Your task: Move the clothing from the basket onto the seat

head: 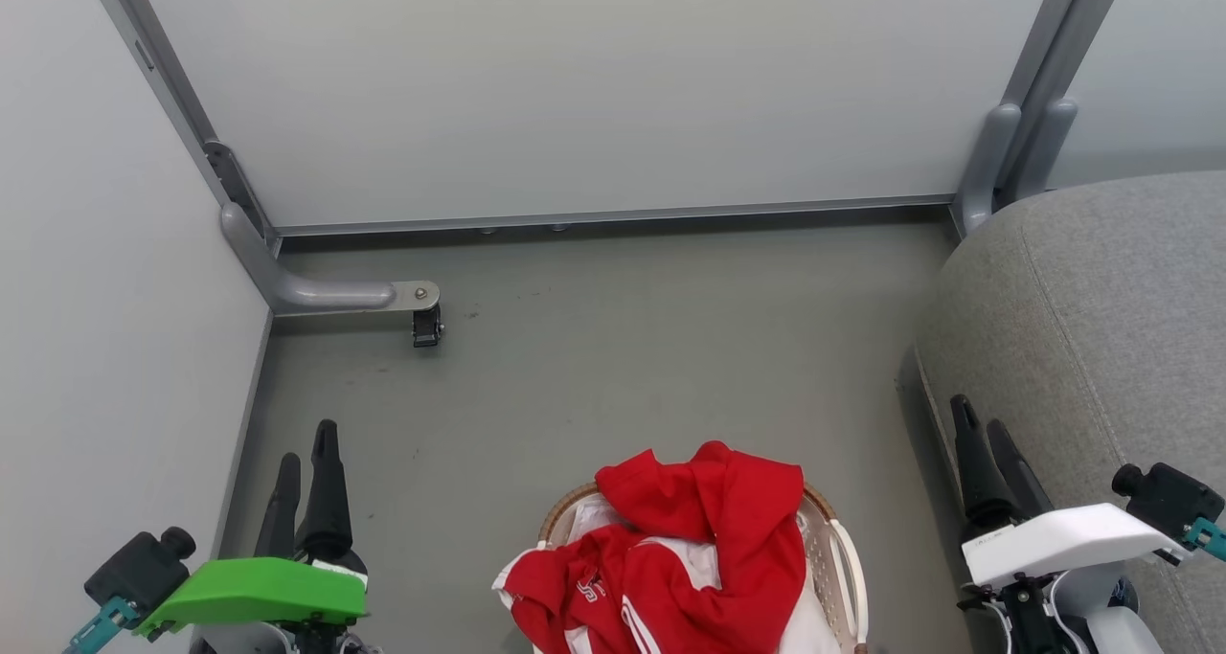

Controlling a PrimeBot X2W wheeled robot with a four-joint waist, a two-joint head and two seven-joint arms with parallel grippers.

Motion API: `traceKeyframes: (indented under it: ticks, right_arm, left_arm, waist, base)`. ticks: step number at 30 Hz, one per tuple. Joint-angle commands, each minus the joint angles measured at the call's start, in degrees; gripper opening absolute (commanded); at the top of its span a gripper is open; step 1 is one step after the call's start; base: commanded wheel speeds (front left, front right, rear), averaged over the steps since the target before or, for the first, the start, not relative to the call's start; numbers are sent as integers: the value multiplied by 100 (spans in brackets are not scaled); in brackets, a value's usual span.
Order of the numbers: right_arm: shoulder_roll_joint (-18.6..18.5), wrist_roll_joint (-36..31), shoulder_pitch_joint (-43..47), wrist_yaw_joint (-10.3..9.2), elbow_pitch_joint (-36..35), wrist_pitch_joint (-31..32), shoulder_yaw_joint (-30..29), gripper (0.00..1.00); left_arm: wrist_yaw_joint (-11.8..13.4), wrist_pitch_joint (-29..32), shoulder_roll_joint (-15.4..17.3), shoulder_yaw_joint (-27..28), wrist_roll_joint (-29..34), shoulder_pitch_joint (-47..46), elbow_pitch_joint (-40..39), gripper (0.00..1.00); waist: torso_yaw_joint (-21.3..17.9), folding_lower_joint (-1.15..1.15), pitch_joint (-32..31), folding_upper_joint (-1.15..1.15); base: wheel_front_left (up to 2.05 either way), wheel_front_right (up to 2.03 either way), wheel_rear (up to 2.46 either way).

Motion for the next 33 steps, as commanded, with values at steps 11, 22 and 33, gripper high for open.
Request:
traceKeyframes:
  ticks: [11,22,33]
  right_arm:
    - [-52,-925,44,3,22,-228,141,100]
    - [-58,-1552,85,3,42,-387,293,100]
    - [-63,-2195,109,3,98,-535,406,100]
  left_arm:
    - [37,-220,48,-189,899,92,-1,100]
    - [92,-379,54,-261,1604,196,72,100]
    - [117,-527,59,-284,2193,273,96,100]
  waist:
    - [-1,0,-19,23]
    - [5,0,-41,27]
    - [8,0,-44,31]
  base:
    - [0,0,0]
    - [0,0,0]
    - [0,0,0]
